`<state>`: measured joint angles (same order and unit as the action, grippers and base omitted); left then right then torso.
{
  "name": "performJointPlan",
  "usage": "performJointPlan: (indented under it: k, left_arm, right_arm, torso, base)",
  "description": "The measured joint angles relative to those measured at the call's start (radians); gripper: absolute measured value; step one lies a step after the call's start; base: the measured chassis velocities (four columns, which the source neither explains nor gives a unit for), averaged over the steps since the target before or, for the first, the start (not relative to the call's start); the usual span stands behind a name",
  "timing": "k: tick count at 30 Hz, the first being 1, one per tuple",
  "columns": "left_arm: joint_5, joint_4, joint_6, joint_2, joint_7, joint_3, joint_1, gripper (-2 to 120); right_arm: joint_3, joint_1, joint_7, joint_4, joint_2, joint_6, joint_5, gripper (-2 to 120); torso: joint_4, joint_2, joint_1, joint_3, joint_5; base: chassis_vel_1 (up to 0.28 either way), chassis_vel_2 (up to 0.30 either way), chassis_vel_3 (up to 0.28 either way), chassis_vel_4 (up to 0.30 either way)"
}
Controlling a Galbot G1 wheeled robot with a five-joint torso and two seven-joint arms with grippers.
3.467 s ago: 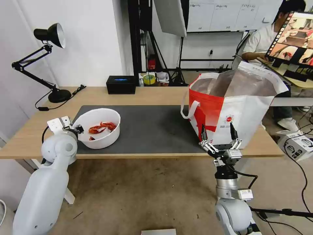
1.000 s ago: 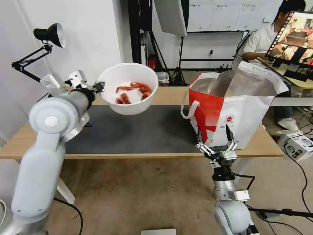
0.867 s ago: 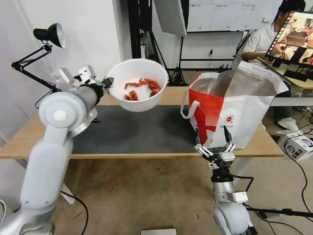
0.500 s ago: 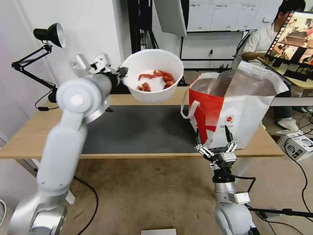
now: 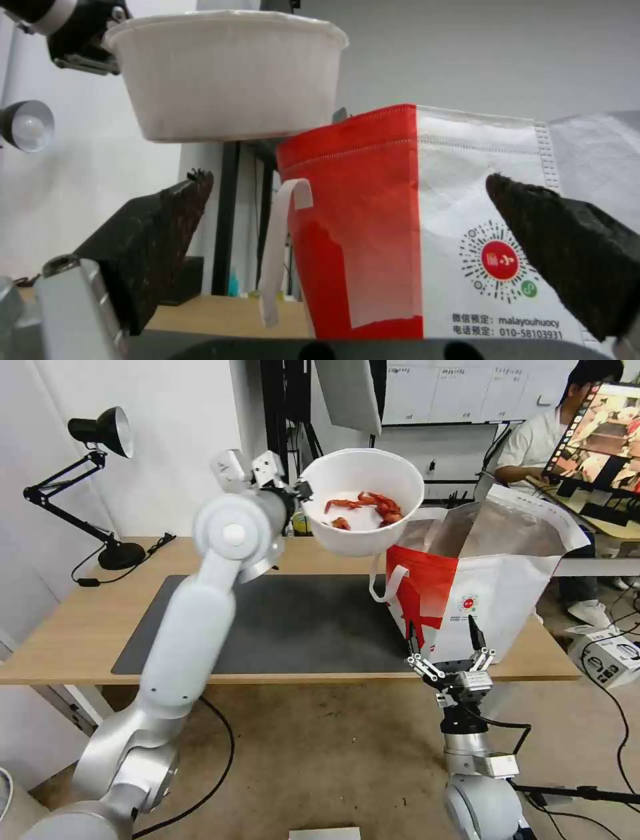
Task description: Pick up the trash from the table and place it into the takeout bag.
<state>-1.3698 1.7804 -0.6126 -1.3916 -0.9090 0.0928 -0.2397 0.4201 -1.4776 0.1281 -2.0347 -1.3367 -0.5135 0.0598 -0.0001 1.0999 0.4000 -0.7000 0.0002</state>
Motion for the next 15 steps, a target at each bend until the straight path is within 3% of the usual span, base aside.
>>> performJointPlan:
  k: [15]
  left_arm:
    - [0.050,-0.123,0.007,-0.141,0.002,-0.056,0.084,0]
  right_arm:
    - [0.016,-0.005,0.000,0.000,-0.012,-0.004,0.002,100]
  torso:
    - [0.0001,0.000,0.000,0.000,0.0000]
  base:
    - [0.000,0.000,0.000,0.000]
